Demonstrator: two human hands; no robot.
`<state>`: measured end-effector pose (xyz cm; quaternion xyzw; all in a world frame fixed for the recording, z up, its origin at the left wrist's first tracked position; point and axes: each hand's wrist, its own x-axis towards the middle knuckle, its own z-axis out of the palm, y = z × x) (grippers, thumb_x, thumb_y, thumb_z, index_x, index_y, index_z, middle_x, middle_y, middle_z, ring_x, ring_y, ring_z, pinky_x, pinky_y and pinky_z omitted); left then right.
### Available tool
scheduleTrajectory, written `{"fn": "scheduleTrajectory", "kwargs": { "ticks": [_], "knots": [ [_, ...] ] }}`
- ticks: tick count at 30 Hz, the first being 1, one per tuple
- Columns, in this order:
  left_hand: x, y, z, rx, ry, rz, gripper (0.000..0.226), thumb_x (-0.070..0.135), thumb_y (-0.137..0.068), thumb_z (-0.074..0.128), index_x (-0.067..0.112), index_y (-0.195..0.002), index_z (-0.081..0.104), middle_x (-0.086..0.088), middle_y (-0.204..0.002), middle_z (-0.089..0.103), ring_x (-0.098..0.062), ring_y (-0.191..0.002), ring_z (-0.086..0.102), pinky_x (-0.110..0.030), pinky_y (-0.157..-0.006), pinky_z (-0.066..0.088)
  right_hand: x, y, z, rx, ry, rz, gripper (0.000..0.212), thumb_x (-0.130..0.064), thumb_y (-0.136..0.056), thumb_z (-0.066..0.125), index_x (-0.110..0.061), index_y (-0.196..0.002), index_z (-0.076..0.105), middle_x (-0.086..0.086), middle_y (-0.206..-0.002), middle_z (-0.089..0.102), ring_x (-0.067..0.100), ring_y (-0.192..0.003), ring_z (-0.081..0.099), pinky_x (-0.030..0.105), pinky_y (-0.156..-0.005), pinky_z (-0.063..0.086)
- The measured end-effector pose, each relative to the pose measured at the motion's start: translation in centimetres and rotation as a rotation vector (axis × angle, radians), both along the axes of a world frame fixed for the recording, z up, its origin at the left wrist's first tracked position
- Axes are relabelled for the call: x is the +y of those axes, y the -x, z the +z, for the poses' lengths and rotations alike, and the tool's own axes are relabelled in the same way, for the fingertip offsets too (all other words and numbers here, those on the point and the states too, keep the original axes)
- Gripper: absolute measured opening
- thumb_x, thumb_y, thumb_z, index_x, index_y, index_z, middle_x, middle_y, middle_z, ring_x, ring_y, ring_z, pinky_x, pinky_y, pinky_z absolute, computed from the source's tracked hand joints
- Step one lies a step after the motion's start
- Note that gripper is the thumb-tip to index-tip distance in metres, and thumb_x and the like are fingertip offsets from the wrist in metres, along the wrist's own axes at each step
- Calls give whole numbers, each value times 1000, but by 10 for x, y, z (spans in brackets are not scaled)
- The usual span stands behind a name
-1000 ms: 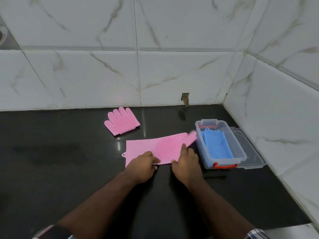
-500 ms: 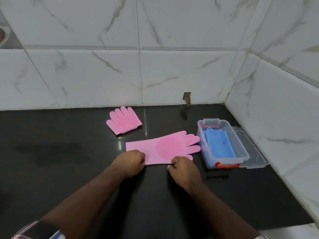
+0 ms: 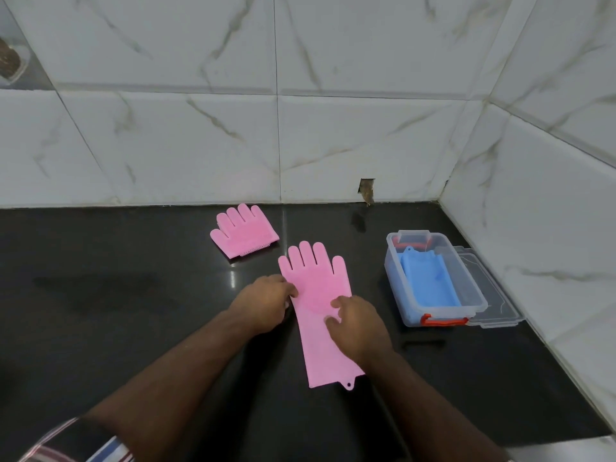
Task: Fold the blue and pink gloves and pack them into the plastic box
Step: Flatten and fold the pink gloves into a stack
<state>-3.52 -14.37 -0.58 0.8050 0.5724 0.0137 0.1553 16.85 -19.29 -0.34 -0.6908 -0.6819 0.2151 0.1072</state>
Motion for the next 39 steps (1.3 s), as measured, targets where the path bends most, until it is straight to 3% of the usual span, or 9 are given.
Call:
{"fn": "scheduleTrajectory", "kwargs": {
  "ticks": [3, 6, 16, 19, 24, 27, 31, 34, 39],
  "knots": [
    [5, -1, -7, 108, -60, -64, 46, 16, -93, 51, 32, -135, 58, 6, -142, 52, -23, -125, 51, -42, -104, 46, -12, 17, -3, -21, 4, 138, 51, -53, -91, 56, -24, -132, 57, -4, -128, 59, 17, -113, 55, 34, -98, 47],
    [7, -6, -11, 185, -108, -119, 44, 19, -95, 52, 34, -136, 57, 6, -143, 52, -23, -123, 50, -41, -102, 45, -18, 29, -7, -138, 22, 212, 59, -58, -86, 56, -22, -132, 56, 0, -125, 55, 21, -111, 52, 37, -95, 47],
    [-2, -13, -7, 217, -189, -137, 26, 31, -92, 47, 26, -104, 69, 3, -108, 66, -24, -103, 56, -36, -83, 46, -9, 17, 8, -354, 26, 269, 29, -22, -91, 57, -19, -120, 59, 5, -116, 61, 24, -103, 57, 40, -91, 49],
    [-16, -22, -3, 136, -99, -115, 21, 32, -87, 48, 23, -94, 65, 2, -98, 69, -25, -93, 63, -35, -78, 42, 0, 4, 18, -431, 29, 265, 30, -24, -90, 62, -20, -120, 59, 6, -117, 62, 25, -106, 58, 43, -94, 47],
    [-32, -23, -12, -165, 95, -58, 15, 43, -84, 60, 27, -86, 61, 9, -87, 68, -13, -81, 62, -36, -78, 52, 7, -11, 30, -488, 174, 234, 46, -33, -89, 64, -24, -133, 52, 4, -135, 56, 26, -126, 50, 50, -108, 39],
    [-28, -8, -15, -135, 29, -17, 26, 45, -85, 64, 28, -105, 65, 9, -104, 65, -13, -99, 60, -32, -88, 48, 5, -13, 29, -494, 267, 256, 47, -32, -88, 65, -26, -132, 52, 4, -136, 53, 26, -128, 47, 53, -110, 34],
    [-23, 6, -13, 21, -65, 155, 41, 47, -90, 58, 37, -130, 56, 11, -135, 52, -20, -125, 48, -40, -101, 41, 5, -16, 25, -279, 333, 192, 42, -23, -86, 68, -26, -126, 60, 1, -132, 56, 20, -118, 54, 43, -106, 45],
    [-27, 10, -15, 21, -43, 264, 44, 46, -92, 56, 39, -135, 51, 12, -140, 49, -20, -131, 41, -45, -105, 34, 7, -22, 24, -169, 292, 100, 39, -20, -86, 67, -27, -124, 64, -3, -132, 57, 17, -114, 56, 37, -102, 49],
    [-32, 17, -20, -22, -48, 324, 43, 43, -95, 53, 37, -137, 51, 13, -142, 49, -17, -135, 39, -45, -107, 32, 5, -24, 17, -236, 238, 49, 47, -24, -90, 64, -26, -136, 54, 1, -141, 50, 20, -125, 50, 38, -106, 46]
  ]
}}
